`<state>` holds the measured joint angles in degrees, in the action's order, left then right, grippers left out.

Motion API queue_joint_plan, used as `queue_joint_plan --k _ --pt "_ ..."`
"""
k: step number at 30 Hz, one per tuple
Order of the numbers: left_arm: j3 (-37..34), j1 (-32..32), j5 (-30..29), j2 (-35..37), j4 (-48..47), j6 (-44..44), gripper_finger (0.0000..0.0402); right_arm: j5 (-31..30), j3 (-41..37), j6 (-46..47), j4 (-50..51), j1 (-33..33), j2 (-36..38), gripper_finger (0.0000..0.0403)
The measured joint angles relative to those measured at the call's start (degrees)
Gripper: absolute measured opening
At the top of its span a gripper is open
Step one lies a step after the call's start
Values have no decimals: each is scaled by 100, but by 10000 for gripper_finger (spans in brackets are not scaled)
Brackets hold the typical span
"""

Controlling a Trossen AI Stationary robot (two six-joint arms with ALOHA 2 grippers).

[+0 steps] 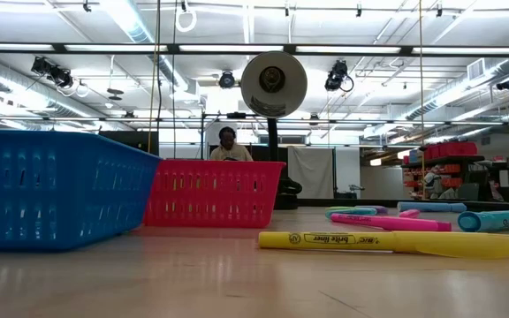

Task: Pick & Place Markers
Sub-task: Put the middle blue highlighter pen into the blue bin

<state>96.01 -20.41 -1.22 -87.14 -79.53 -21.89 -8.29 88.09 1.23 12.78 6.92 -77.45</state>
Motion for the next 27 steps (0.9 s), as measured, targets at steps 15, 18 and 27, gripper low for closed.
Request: queue_joint_plan --k 15,18,27 --pt "-2 -455 -476 -1336 0 72 69 -25 -2 -70 -24 2 251 233" --pt "-2 -462 -460 -1513 130 55 69 -24 -2 -131 34 2 312 233" --pt "-735 -694 -269 -1636 920 -403 69 -24 -2 -175 231 2 363 233"
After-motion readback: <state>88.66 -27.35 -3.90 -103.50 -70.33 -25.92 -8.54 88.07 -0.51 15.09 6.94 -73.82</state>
